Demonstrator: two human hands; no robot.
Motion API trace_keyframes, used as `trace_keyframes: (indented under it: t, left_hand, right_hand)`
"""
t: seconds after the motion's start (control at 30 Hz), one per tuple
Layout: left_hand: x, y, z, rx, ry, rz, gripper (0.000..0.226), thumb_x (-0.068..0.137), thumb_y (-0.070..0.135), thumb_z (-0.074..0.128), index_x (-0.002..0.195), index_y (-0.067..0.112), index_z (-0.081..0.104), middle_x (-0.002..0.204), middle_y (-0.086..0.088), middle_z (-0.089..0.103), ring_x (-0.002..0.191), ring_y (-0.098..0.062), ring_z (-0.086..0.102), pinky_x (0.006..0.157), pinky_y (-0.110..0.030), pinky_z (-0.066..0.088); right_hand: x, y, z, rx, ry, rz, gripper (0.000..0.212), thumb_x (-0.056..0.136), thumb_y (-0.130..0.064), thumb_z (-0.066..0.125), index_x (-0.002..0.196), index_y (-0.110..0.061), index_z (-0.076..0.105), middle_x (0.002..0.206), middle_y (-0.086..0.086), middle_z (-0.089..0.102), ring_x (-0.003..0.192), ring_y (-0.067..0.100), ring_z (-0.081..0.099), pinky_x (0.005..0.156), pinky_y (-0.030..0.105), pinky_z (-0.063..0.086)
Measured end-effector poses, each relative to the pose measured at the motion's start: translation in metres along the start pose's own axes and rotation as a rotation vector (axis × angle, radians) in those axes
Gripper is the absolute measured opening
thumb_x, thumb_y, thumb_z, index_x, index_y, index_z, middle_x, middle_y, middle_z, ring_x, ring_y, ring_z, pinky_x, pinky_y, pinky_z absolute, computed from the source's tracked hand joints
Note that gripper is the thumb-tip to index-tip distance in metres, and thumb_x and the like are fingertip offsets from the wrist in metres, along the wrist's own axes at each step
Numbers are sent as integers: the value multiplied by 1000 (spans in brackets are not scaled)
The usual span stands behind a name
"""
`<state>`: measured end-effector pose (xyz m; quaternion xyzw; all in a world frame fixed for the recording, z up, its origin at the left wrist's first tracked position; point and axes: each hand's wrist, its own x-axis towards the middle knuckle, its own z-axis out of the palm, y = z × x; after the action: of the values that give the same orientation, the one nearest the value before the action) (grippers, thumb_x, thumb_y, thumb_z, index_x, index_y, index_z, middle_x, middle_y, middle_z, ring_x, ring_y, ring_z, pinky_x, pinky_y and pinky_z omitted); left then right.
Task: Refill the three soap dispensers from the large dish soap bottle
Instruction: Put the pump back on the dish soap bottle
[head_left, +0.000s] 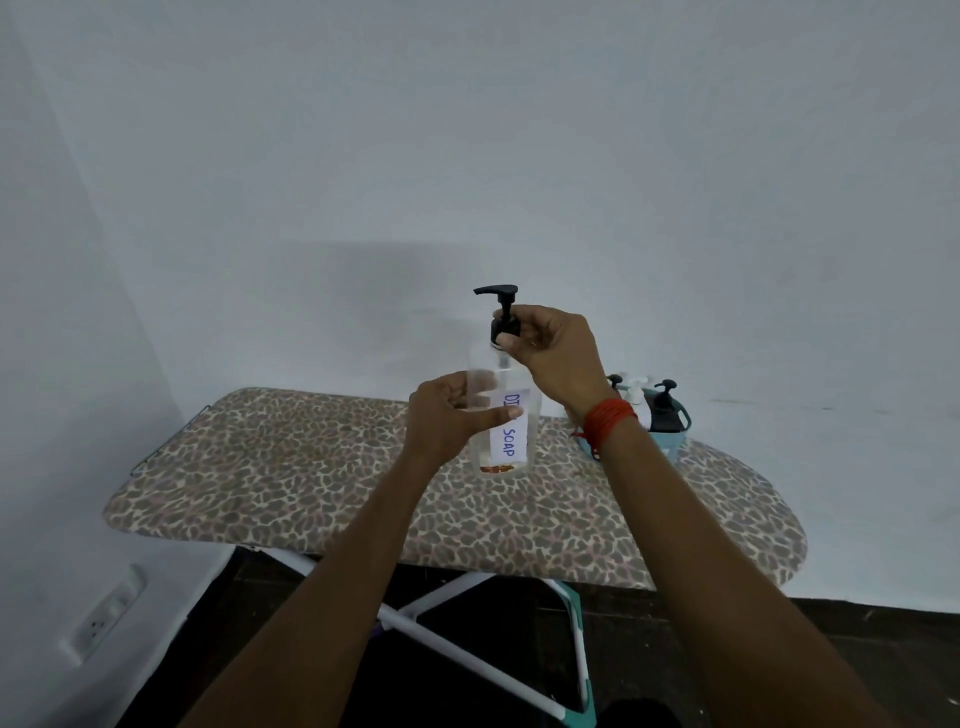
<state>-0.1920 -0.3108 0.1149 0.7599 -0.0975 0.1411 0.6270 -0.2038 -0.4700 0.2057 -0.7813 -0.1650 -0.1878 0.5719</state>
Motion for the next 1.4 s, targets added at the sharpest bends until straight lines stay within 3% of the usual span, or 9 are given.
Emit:
trace_keyframes:
  t: [0.17, 0.3, 0.37, 0.5, 0.63, 0.77, 1.0, 1.2, 1.4]
  left_hand:
    - [4, -3, 1, -7, -51, -34, 50, 63, 26, 97, 108, 17, 77, 98, 1, 80, 90, -13, 77, 80, -42, 64]
    - [7, -5, -6, -50, -85, -69, 47, 66, 19, 95, 108, 13, 76, 100, -1, 79, 93, -18, 76, 84, -46, 63]
    - [9, -7, -12, -71, -83, -74, 47, 67, 15, 93, 110, 9, 74, 102, -7, 79, 95, -23, 76, 85, -49, 62]
    - [12, -11, -23, -84, -132, -72, 47, 67, 11, 93, 110, 8, 73, 101, -7, 79, 95, -25, 76, 84, -48, 62]
    - [9, -20, -23, -51, -213, -48, 52, 69, 12, 92, 116, 13, 71, 107, 0, 78, 99, -16, 75, 86, -36, 62]
    - [5, -40, -30, -1, -268, -45, 57, 69, 16, 93, 120, 25, 70, 113, 8, 76, 105, -7, 72, 87, -22, 58]
    - [20, -87, -28, 65, -281, -72, 52, 73, 9, 89, 119, 24, 70, 111, 6, 77, 103, -10, 73, 84, -24, 59]
    - [90, -134, -24, 130, -275, -105, 53, 77, 1, 83, 125, 16, 66, 112, 2, 72, 96, 0, 72, 87, -26, 60]
    - [152, -192, -16, 196, -179, -117, 55, 82, -5, 76, 134, 3, 59, 115, 0, 66, 102, -16, 67, 89, -33, 59]
  right_hand:
    - [-9, 9, 9, -74, 139, -11, 27, 87, -15, 77, 114, -13, 74, 98, -7, 74, 91, -2, 67, 97, 30, 54]
    - [-16, 32, -2, 13, 3, 75, 62, 85, -28, 80, 141, -19, 55, 137, -3, 62, 124, 8, 56, 105, 26, 45]
    - [-24, 50, -9, -19, -102, 142, 74, 84, -28, 81, 148, -18, 47, 146, -1, 55, 131, 9, 51, 105, 27, 44]
    - [-44, 82, -1, -83, -252, 163, 66, 82, -18, 83, 142, -14, 55, 137, 2, 63, 129, 14, 56, 108, 41, 49]
    - [-49, 97, 8, -51, -195, 160, 56, 82, -12, 83, 134, -9, 61, 120, 6, 72, 113, 20, 68, 102, 46, 52]
    - [-48, 113, 10, -27, -147, 194, 51, 81, -14, 83, 129, -10, 64, 117, 4, 74, 110, 19, 69, 101, 46, 54]
    - [-35, 152, 25, -8, -221, 258, 50, 87, -7, 77, 134, -10, 61, 123, 5, 72, 115, 17, 67, 101, 38, 54]
    - [28, 200, 53, -98, -250, 255, 48, 89, 0, 71, 134, -9, 61, 126, 2, 69, 118, 19, 65, 101, 38, 54]
    - [94, 258, 89, -189, -303, 259, 50, 93, -6, 67, 141, -13, 56, 133, 4, 64, 120, 22, 61, 103, 40, 51]
